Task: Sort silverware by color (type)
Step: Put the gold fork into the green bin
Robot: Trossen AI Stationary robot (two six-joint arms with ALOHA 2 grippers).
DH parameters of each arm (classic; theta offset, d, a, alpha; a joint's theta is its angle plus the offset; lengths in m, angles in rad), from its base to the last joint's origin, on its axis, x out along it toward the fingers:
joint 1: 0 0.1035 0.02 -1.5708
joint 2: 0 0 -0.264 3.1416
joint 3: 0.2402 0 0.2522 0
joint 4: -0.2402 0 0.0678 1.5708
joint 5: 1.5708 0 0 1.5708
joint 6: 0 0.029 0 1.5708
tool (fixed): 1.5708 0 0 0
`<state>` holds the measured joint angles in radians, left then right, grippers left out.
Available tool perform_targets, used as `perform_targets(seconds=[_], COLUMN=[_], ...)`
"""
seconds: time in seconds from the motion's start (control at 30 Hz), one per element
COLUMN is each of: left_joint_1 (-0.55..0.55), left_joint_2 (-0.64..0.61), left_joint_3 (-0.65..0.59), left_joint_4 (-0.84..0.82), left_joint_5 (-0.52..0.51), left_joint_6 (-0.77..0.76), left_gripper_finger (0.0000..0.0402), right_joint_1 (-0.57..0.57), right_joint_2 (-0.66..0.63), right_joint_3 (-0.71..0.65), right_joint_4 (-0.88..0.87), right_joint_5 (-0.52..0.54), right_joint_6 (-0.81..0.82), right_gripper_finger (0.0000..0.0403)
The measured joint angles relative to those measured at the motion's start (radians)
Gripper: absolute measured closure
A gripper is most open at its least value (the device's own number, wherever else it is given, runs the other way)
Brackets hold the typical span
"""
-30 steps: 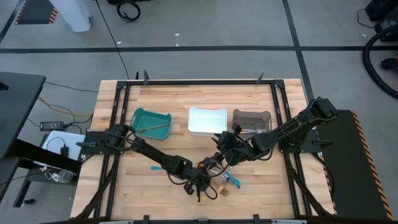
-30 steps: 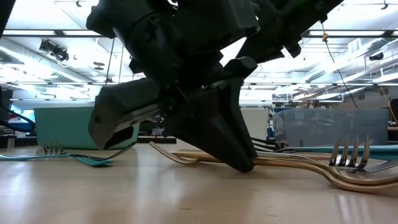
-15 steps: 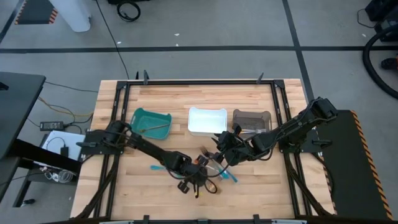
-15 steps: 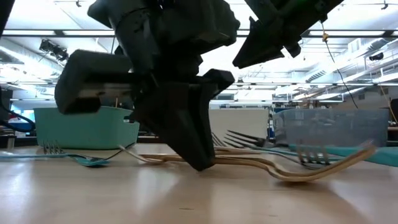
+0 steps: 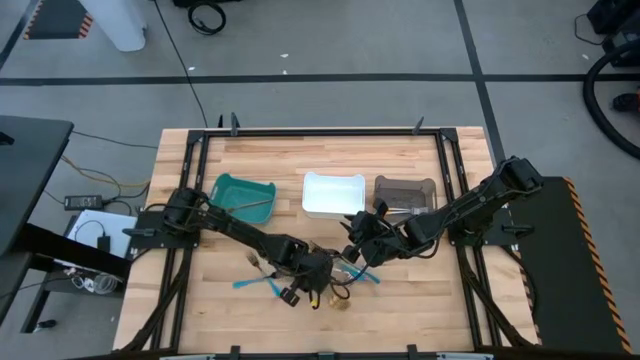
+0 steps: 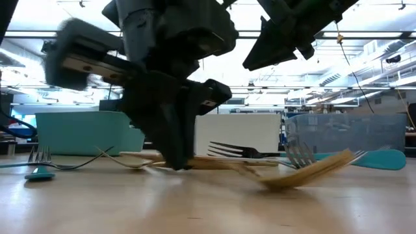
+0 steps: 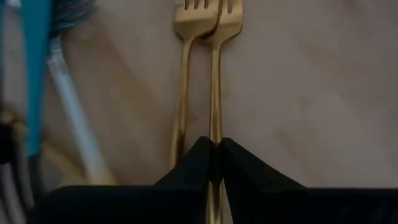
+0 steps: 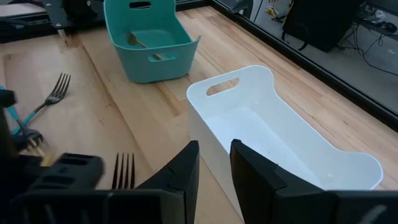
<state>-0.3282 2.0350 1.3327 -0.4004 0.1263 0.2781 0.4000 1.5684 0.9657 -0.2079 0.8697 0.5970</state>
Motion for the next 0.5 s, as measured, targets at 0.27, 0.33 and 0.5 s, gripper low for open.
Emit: perform_targets(seconds=[0.27, 0.33, 0.5], left_joint_1=[0.027, 0.028, 0.030], left_joint_2=[-0.007, -0.007, -0.015], left_joint_3=[0.001, 0.002, 0.002], left_joint_4=[-0.061, -0.080, -0.123], left_joint_5=[0.034, 0.037, 0.054], left_joint_6=[0.020, 0.021, 0.020], left_gripper_finger=[0.0363, 0.0363, 0.0363], right_joint_1=[0.000, 0.000, 0.001], right_joint_2=[0.000, 0.000, 0.000], right_joint_3=[0.000, 0.000, 0.000], right_joint_4=[0.006, 0.012, 0.012], right_joint_5=[0.000, 0.000, 0.000], right_joint_6=[-0.015, -0.017, -0.020], right_gripper_finger=[0.0305, 0.0305, 0.0305])
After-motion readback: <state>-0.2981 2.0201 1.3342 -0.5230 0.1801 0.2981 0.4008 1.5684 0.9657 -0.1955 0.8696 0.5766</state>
